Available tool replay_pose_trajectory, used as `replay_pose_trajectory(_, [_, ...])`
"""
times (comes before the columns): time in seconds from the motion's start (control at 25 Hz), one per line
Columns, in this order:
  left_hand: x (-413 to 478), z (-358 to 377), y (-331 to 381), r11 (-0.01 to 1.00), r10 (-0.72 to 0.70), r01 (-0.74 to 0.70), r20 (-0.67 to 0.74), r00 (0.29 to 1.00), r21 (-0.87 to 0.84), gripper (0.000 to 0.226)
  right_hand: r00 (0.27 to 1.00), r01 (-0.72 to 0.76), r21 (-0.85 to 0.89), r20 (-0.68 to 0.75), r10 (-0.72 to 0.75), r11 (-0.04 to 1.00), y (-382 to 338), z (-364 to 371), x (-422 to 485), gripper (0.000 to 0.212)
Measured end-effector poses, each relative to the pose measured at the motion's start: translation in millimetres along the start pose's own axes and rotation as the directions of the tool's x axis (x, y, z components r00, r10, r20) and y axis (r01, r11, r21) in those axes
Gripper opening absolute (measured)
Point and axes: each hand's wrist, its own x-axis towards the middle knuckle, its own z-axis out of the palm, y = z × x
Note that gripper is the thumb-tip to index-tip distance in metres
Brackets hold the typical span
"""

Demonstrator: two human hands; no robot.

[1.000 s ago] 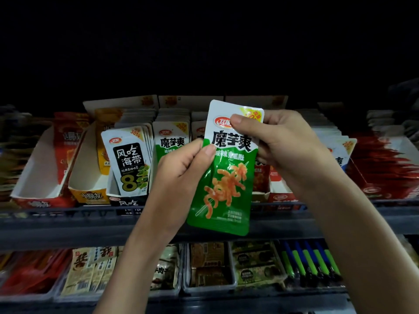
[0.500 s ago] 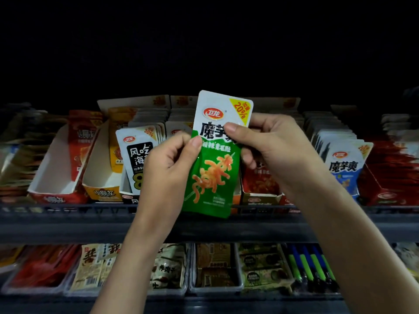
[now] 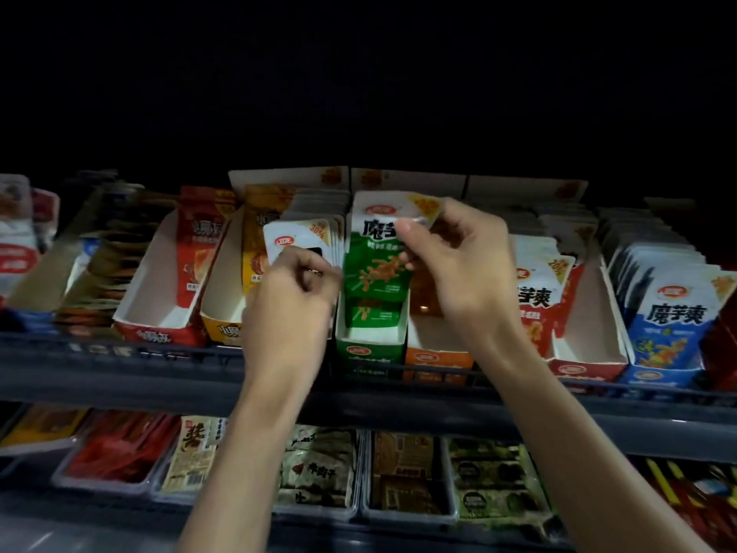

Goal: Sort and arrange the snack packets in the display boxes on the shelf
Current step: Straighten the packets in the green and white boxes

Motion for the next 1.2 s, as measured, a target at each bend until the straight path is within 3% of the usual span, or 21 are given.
replay_pose_trajectory(0.12, [-4, 1, 0, 0.91, -0.03, -0.018, 0.109, 0.994, 0.414, 0.015, 0.999, -0.032, -0.212, 0.007, 0.034, 0.977, 11, 9, 4, 0.009])
replay_pose_trajectory(0.24, [-7, 0, 3, 0.813, -0.03, -0.047, 0.123, 0.992, 0.581, 0.019, 0.995, -0.088, -0.338, 0.018, 0.1, 0.937, 24, 17, 11, 0.003])
replay_pose_trajectory(0.4, [-8, -2, 1, 0.81, -0.01, -0.06, 0.116, 0.993, 0.583, 0.019, 0.993, -0.109, -0.466, -0.019, 0.114, 0.878, 43, 27, 18, 0.018])
replay_pose_trajectory(0.6, [-6, -2, -1, 0.809, -0.019, -0.063, 0.133, 0.991, 0.584, 0.015, 0.997, -0.022, -0.721, -0.069, -0.04, 0.693, 43, 28, 22, 0.034])
replay_pose_trajectory(0.8, [-6, -2, -4, 0.806, 0.018, -0.095, 0.136, 0.991, 0.585, 0.016, 0.996, -0.018, -0.786, -0.065, -0.054, 0.618, 39, 30, 17, 0.052])
replay_pose_trajectory(1.0, [-6, 1, -6, 0.794, 0.052, -0.122, 0.133, 0.99, 0.595, 0.016, 1.0, -0.029, -0.816, -0.03, 0.007, 0.577, 37, 29, 19, 0.055])
replay_pose_trajectory(1.2, [-5, 3, -6, 0.779, 0.088, -0.141, 0.116, 0.989, 0.611, 0.022, 0.998, -0.034, -0.827, -0.06, -0.029, 0.561, 31, 32, 18, 0.068])
